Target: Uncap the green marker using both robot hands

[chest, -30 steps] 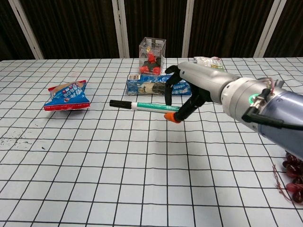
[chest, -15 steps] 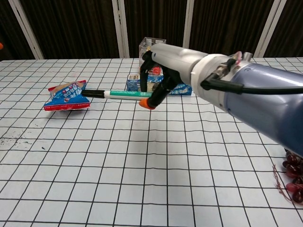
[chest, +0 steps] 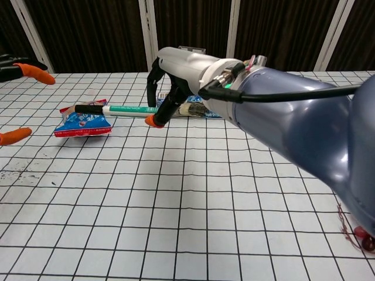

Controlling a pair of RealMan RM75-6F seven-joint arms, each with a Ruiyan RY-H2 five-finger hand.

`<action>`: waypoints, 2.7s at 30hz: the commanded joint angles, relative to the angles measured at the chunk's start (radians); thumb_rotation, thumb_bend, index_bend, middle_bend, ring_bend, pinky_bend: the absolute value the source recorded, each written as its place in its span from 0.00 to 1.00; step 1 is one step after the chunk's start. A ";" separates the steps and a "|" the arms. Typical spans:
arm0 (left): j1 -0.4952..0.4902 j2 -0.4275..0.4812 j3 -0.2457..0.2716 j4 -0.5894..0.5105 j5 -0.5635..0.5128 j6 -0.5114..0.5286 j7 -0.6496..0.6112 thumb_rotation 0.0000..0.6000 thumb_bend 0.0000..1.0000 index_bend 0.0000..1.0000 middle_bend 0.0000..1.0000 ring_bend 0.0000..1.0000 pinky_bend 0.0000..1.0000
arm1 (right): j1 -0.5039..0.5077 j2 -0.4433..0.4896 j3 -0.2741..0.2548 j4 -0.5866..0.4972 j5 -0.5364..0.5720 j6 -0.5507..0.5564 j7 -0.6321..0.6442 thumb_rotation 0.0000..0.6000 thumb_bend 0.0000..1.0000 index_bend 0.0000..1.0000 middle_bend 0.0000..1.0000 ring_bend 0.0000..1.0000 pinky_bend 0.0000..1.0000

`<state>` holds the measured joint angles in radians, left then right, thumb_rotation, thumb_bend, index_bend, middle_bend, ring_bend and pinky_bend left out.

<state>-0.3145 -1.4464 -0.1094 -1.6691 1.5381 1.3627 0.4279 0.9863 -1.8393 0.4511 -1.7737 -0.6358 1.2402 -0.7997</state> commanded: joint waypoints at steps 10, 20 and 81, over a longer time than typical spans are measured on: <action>-0.039 -0.096 -0.014 0.085 0.049 0.036 -0.025 1.00 0.44 0.32 0.11 0.00 0.01 | 0.033 -0.006 -0.006 -0.003 0.020 0.016 0.003 1.00 0.48 0.80 0.04 0.08 0.04; -0.054 -0.128 -0.005 0.091 0.064 0.040 -0.006 1.00 0.44 0.39 0.14 0.00 0.01 | 0.042 0.003 -0.014 -0.014 0.028 0.031 0.015 1.00 0.48 0.80 0.04 0.08 0.04; -0.106 -0.223 -0.018 0.185 0.065 0.063 -0.007 1.00 0.44 0.50 0.20 0.00 0.01 | 0.047 0.043 -0.047 -0.019 0.030 0.025 0.092 1.00 0.49 0.82 0.04 0.08 0.04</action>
<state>-0.4198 -1.6695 -0.1274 -1.4841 1.6036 1.4261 0.4213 1.0334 -1.7966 0.4043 -1.7929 -0.6054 1.2652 -0.7085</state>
